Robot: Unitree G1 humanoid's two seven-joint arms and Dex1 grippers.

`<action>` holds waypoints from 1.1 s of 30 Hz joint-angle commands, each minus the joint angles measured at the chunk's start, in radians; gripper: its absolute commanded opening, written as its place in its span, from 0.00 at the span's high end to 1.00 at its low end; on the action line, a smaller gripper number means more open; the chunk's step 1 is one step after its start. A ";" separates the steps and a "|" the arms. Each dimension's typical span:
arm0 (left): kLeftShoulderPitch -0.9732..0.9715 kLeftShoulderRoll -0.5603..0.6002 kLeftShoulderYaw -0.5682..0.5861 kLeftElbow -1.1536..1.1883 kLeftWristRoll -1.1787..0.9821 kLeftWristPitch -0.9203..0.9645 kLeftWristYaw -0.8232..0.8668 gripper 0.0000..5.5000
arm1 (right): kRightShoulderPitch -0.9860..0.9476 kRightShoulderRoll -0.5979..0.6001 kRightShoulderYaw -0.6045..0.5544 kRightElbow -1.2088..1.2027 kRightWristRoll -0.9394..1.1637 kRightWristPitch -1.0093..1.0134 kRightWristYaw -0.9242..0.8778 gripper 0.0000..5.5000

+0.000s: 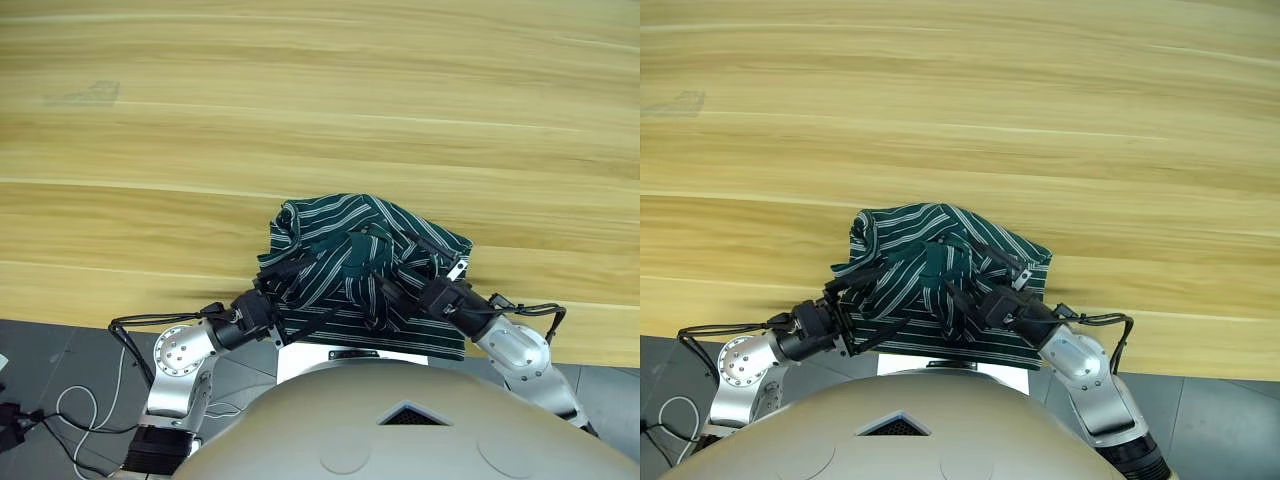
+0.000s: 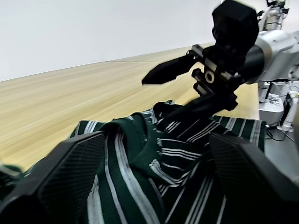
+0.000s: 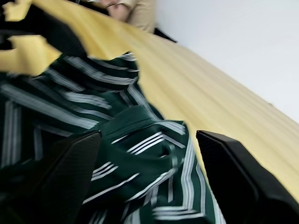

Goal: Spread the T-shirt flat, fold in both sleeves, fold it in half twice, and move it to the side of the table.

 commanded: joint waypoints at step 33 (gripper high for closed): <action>0.063 0.127 0.094 0.063 0.175 0.114 0.154 0.29 | 0.049 -0.044 0.082 -0.077 -0.017 -0.096 0.057 0.31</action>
